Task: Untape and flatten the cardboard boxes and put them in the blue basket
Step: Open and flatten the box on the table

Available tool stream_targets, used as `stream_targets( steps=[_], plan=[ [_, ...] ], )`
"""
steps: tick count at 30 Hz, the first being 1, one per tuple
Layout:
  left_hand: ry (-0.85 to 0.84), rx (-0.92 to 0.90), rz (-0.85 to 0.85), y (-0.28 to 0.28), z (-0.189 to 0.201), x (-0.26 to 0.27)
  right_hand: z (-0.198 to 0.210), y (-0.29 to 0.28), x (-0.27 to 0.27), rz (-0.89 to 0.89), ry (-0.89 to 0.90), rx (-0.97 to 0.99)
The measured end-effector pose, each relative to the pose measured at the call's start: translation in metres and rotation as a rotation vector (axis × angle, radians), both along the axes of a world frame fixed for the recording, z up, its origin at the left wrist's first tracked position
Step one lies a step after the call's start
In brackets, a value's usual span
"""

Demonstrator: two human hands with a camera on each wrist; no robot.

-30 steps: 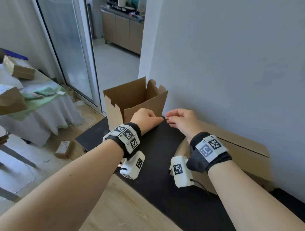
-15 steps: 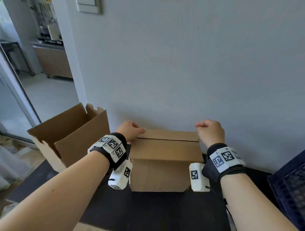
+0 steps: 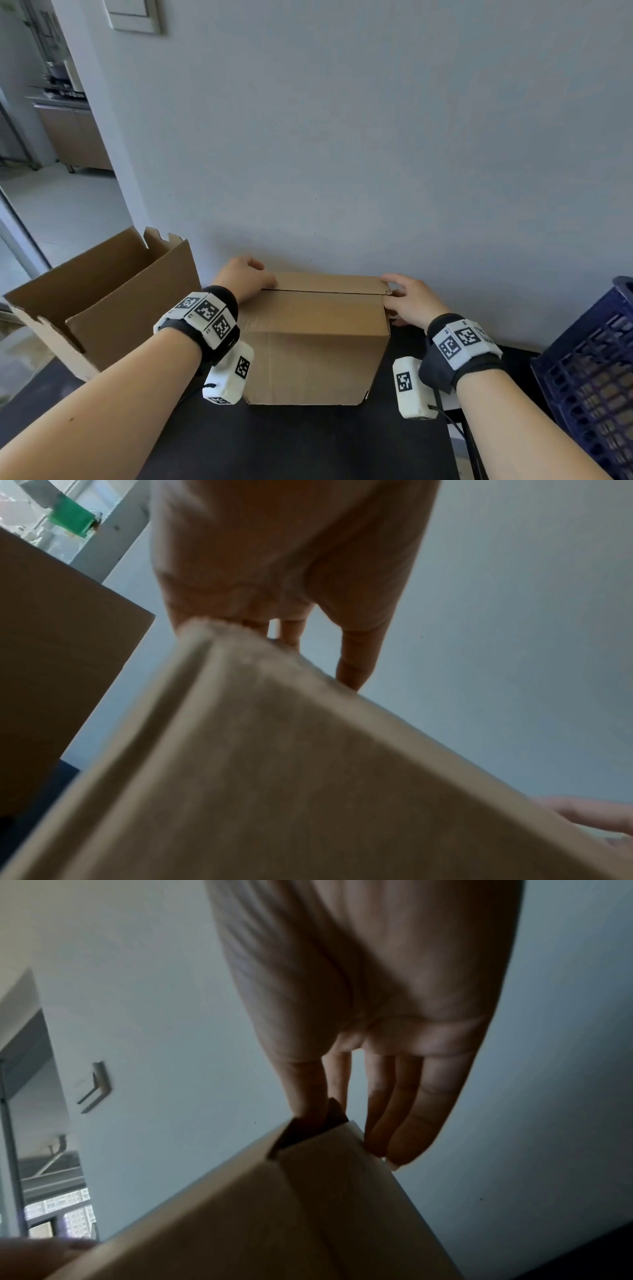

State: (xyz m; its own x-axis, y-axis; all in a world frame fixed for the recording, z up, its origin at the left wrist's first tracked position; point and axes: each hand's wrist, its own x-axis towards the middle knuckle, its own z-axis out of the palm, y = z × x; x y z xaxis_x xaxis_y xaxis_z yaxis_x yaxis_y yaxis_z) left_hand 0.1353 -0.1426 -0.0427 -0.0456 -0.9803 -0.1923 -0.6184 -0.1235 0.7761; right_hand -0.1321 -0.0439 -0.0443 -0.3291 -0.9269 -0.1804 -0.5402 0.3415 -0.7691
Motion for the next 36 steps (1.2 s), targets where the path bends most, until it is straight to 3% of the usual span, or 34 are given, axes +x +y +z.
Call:
stream_targets(
  steps=[5, 9, 19, 27, 36],
  plan=[
    [0.084, -0.016, 0.031, 0.000, 0.001, -0.003, 0.003, -0.004, -0.002, -0.032, 0.099, -0.127],
    [0.216, -0.046, 0.075, 0.004, 0.003, -0.004, 0.009, -0.011, -0.001, -0.014, 0.057, -0.077],
    [-0.179, -0.186, -0.032, 0.009, -0.006, -0.017, -0.007, -0.020, 0.002, -0.182, -0.338, -0.049],
    [-0.524, -0.025, -0.119, 0.008, 0.001, -0.022, 0.000, -0.015, 0.013, -0.086, -0.160, -0.234],
    [-0.403, -0.024, -0.092, 0.010, 0.019, -0.014, 0.006, -0.022, 0.016, -0.086, -0.041, -0.244]
  ],
)
